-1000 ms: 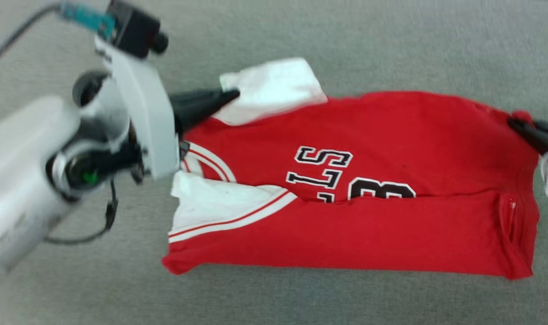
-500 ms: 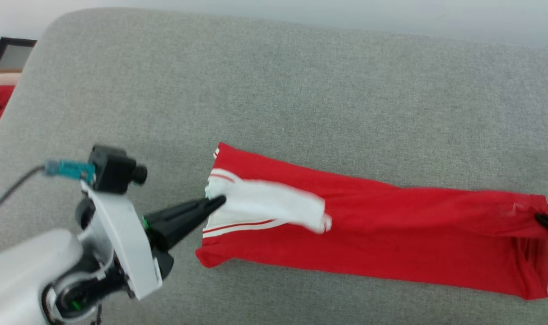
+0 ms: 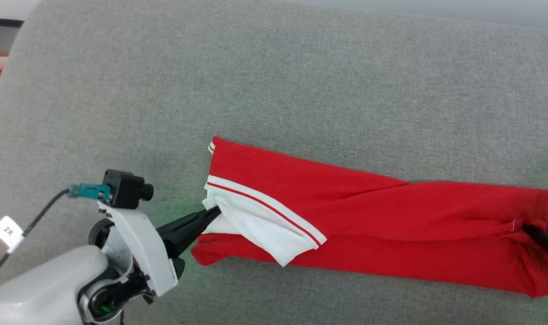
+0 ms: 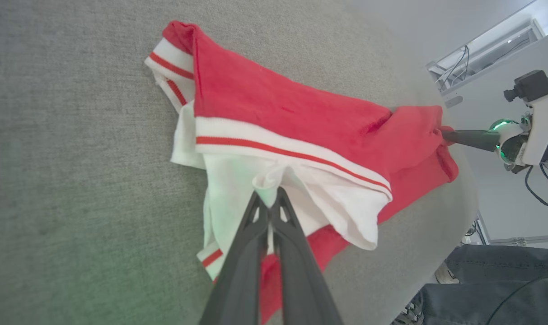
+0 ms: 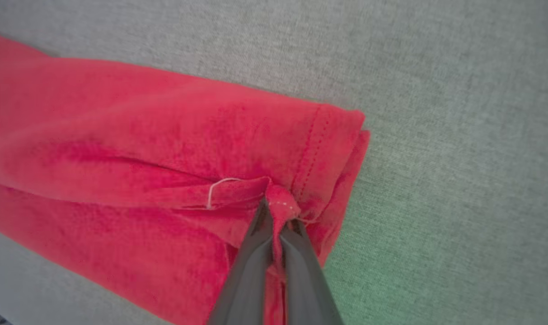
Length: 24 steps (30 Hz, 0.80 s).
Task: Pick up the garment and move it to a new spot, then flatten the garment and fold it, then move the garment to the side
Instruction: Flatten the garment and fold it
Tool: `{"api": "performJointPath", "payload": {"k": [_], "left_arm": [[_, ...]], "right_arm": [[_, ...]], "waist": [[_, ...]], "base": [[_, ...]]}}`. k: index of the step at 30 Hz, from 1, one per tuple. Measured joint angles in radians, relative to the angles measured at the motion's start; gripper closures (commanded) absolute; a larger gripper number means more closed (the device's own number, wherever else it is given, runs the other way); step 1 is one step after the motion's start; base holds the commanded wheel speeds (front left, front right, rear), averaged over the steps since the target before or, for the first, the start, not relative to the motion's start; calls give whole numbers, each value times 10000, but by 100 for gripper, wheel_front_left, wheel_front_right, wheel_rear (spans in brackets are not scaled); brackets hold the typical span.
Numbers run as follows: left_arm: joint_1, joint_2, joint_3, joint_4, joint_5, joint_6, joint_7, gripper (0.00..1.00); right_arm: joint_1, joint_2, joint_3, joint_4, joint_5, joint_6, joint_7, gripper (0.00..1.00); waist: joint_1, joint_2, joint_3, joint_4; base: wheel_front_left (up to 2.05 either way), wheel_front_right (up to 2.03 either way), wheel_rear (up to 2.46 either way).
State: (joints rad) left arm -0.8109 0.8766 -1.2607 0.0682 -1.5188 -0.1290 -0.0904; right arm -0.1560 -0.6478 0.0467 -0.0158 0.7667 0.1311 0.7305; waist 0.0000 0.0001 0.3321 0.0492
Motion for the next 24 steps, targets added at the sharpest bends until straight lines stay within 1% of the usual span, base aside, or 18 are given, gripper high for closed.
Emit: {"api": "performJointPath", "payload": {"k": [5,6,7,8,9,10,11,12,13,14,18,20,22,24], "left_arm": [[66,-403,-48,587,4,0,-190,100],[97,-453,-52,656,13,0,-320,100],[119,-470,-52,713,63,0,-483,93],[120,-468,-42,723,113,0,-662,93],[122,-460,-10,719,159,0,-874,80],[136,-447,48,700,153,0,-1060,63],[168,-414,105,654,151,0,-1204,51],[225,-353,153,591,151,0,-1310,21],[324,-274,194,489,146,0,-1402,5],[429,-205,222,414,144,0,-1473,0],[883,-12,451,313,297,0,-1657,0],[1220,-25,796,443,351,0,-1697,0],[1679,-178,1653,834,654,4,-1699,0],[2298,-571,2905,1216,1158,257,-1743,0]], "right_arm": [[-369,274,412,541,-67,0,-422,100],[-410,288,474,600,-59,0,-556,96],[-448,341,506,675,13,-2,-660,63],[-470,389,552,702,163,-4,-683,63],[-495,433,606,711,351,-6,-717,39],[-512,464,631,715,441,-4,-796,1],[-547,477,642,715,470,-4,-846,0],[-562,462,642,692,541,-4,-882,0],[-559,447,642,665,650,-4,-884,0],[-551,443,629,619,754,-4,-907,0],[-277,320,422,497,1070,-4,-961,0],[-5,238,184,531,1143,-4,-970,0],[256,144,-58,600,1206,-4,-968,0],[520,109,-324,742,1260,-4,-957,0]], "waist": [[0,0,76,-115],[0,0,63,-126],[0,0,35,-132],[-1,0,2,-135],[0,0,-38,-142],[-1,0,-89,-149],[0,0,-151,-155],[0,0,-221,-161],[0,0,-302,-166],[0,0,-387,-169],[-1,0,-788,-156],[0,0,-1009,-126],[0,-1,-1227,-76],[0,0,-1421,-4]], "base": [[0,0,0],[0,0,0],[0,0,0],[0,0,0],[0,0,0],[0,0,0],[0,0,0],[0,0,0],[0,0,0],[0,0,0],[0,0,0],[0,0,0],[0,0,0],[0,0,0]]}}
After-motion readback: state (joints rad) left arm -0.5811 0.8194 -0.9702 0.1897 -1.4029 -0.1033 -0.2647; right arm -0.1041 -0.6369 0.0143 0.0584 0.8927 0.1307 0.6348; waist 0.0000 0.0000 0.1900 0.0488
